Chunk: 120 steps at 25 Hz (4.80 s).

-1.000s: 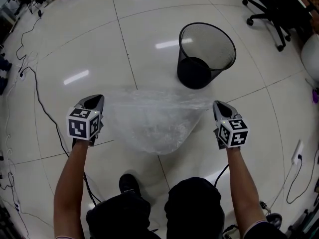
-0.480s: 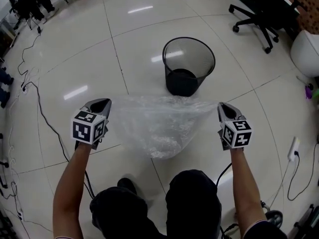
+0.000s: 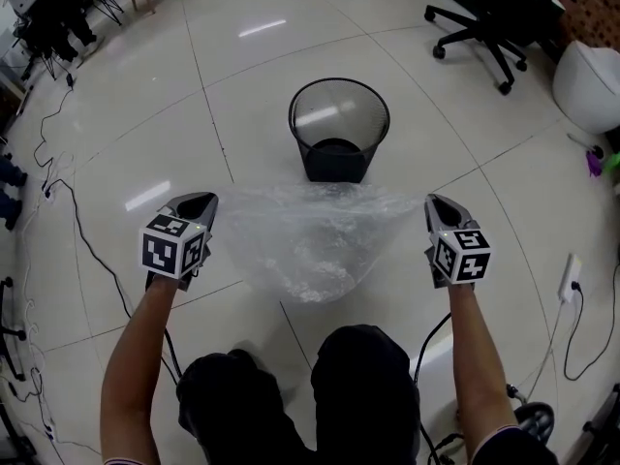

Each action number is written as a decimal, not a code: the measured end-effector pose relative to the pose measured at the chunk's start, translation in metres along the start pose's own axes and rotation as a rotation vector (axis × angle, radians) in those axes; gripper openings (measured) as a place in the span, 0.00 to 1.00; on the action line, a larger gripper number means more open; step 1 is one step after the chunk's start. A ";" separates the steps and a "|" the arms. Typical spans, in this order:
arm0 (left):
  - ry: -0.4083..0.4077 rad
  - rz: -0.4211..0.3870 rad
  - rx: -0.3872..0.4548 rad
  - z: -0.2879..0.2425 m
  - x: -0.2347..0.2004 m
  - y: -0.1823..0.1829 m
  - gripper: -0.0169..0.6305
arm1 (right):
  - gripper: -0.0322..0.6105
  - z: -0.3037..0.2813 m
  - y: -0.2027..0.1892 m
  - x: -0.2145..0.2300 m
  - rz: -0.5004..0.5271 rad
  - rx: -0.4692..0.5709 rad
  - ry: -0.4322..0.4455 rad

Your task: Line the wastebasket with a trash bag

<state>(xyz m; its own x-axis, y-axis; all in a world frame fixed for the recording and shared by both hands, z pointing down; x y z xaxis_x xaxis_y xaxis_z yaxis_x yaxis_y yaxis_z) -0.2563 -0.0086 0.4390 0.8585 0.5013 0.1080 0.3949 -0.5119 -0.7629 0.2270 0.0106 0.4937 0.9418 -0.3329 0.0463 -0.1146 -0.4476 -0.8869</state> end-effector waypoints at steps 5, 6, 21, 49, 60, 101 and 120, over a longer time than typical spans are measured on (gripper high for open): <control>0.005 -0.011 0.001 0.002 0.011 0.028 0.05 | 0.05 0.013 0.011 0.018 -0.022 0.030 0.003; 0.008 -0.006 0.001 0.002 0.013 0.033 0.05 | 0.05 0.015 0.015 0.021 -0.020 0.037 0.007; -0.002 -0.038 0.098 -0.038 0.008 0.089 0.05 | 0.05 -0.007 0.061 0.057 -0.017 0.108 -0.040; 0.024 0.036 0.027 -0.092 -0.022 0.076 0.05 | 0.05 -0.064 0.055 0.080 -0.041 0.020 -0.052; 0.008 0.037 0.019 -0.093 -0.024 0.073 0.05 | 0.05 -0.066 0.053 0.078 -0.031 -0.008 -0.052; -0.049 0.035 -0.192 -0.111 -0.005 0.014 0.05 | 0.05 -0.068 0.000 0.075 -0.047 -0.171 0.002; -0.059 0.085 -0.150 -0.106 -0.010 0.013 0.05 | 0.05 -0.068 -0.001 0.072 -0.066 -0.155 0.022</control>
<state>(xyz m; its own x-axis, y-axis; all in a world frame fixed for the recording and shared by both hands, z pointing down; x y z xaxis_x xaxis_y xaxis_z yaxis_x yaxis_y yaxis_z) -0.2248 -0.0945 0.4953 0.8716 0.4901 0.0063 0.3702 -0.6498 -0.6639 0.2733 -0.0696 0.5291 0.9419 -0.3159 0.1138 -0.1016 -0.5912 -0.8001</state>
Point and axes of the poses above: the fingertips, and each gripper's own axes: z backward along the fingers, x to its right, y out of its top, the point moved 10 cm from there along z, backward along the fingers, and after that the axes turned 1 degree about y, right-handed, at the moved point
